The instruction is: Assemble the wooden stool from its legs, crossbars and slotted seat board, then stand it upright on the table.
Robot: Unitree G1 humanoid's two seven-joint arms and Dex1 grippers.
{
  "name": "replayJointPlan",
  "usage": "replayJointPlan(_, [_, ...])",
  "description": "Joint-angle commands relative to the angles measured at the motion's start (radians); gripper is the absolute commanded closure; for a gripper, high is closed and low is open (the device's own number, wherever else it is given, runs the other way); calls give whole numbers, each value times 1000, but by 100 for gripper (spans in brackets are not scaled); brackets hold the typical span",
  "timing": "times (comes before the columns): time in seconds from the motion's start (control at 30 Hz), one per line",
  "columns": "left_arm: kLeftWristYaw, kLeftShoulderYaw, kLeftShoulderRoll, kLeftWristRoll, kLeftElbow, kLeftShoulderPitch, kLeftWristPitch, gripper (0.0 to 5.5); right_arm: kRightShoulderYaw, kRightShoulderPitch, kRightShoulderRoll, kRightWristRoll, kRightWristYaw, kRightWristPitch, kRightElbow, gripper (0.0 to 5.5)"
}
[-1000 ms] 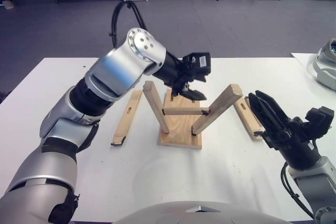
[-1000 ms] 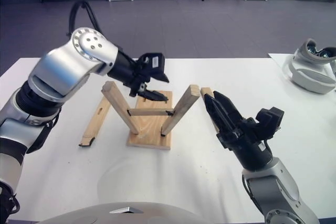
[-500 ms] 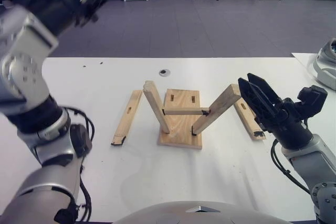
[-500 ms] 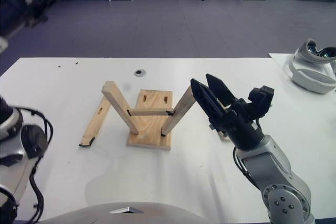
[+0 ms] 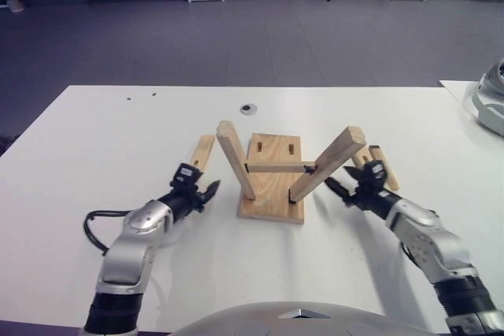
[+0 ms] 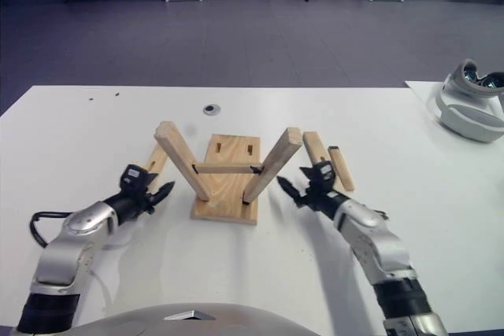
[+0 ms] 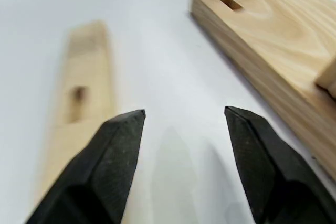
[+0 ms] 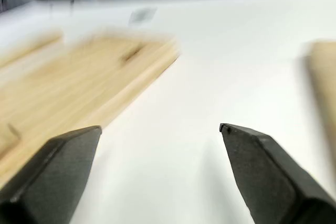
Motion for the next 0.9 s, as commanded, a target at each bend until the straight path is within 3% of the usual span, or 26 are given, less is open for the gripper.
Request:
replayJointPlan(0.03, [-37,-63,31,15,74,-60,13,270,84,-95,38,-139,48,-32,102,129])
replayJointPlan(0.23, [-58,-90,-58,-31,264,-224,-12,270,100,-251,145,-282,8,-81,311,129])
replayJointPlan(0.37, [-26,-32,-85,-50,269,-223,-42,270,-49,-247,163,-276,-93,-162,274,129])
replayJointPlan(0.43, [-19,-8,-83,-70,200,-181,-34,270,-158,-179,156,-211,-118,-158,104,129])
replayJointPlan(0.53, [37,82,-87,-103,8,-68,-22,270,-424,-58,141,92,-181,-34,-346,129])
replayJointPlan(0.63, [116,167,-140,-134,-147,-17,-76,270,-568,-198,74,466,-352,84,-617,129])
replayJointPlan(0.7, [145,182,-164,-139,-179,-9,-97,270,-550,-320,54,569,-438,121,-665,129])
replayJointPlan(0.77, [180,191,-181,-135,-177,-22,-114,270,-436,-442,70,632,-468,169,-719,129])
replayJointPlan(0.9, [227,200,-188,-128,-140,-60,-137,270,-191,-371,82,742,-401,328,-725,129])
